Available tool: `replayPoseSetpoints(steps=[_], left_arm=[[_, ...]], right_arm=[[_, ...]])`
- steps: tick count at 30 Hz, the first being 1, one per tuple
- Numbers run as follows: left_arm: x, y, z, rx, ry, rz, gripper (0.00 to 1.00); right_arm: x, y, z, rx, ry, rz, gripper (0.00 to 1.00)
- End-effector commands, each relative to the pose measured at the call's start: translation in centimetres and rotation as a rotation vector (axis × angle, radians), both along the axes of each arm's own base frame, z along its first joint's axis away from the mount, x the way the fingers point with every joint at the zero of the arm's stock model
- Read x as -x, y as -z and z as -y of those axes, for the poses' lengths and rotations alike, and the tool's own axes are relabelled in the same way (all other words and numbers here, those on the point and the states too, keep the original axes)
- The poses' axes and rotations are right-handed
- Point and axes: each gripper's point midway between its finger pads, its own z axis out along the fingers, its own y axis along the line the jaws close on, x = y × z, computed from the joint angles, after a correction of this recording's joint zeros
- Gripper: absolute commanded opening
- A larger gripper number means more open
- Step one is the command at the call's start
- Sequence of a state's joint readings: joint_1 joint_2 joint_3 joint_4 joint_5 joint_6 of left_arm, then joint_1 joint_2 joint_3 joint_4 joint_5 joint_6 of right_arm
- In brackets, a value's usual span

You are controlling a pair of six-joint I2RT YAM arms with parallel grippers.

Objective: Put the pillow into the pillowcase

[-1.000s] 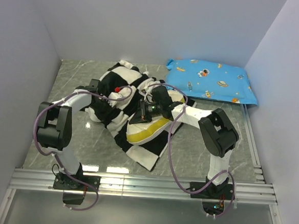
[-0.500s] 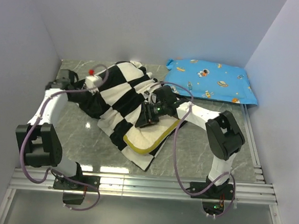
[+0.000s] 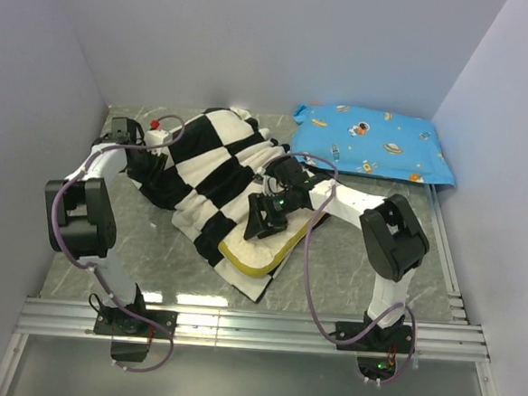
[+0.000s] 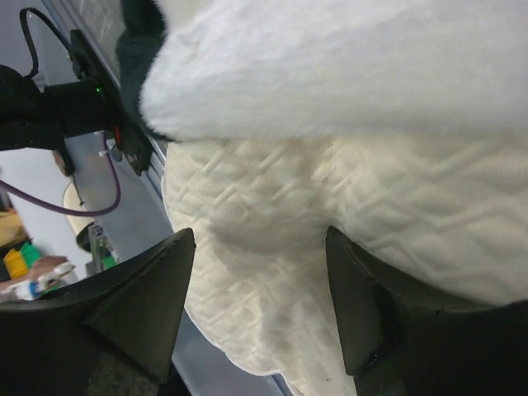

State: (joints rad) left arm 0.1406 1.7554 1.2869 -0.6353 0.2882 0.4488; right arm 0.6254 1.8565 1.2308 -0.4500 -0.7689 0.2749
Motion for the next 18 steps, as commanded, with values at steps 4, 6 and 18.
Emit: replayPoseSetpoints(steps=[4, 6, 18], left_arm=[[2.1, 2.9, 1.8, 0.082, 0.041, -0.067, 0.36], [5.2, 4.4, 5.0, 0.15, 0.121, -0.169, 0.13], [11.7, 0.6, 15.4, 0.382, 0.44, -0.23, 0.0]], right_arm=[[1.6, 3.4, -2.2, 0.013, -0.056, -0.104, 0.56], [1.5, 3.0, -3.3, -0.041, -0.064, -0.122, 0.27], [1.1, -0.3, -8.2, -0.211, -0.03, -0.169, 0.0]])
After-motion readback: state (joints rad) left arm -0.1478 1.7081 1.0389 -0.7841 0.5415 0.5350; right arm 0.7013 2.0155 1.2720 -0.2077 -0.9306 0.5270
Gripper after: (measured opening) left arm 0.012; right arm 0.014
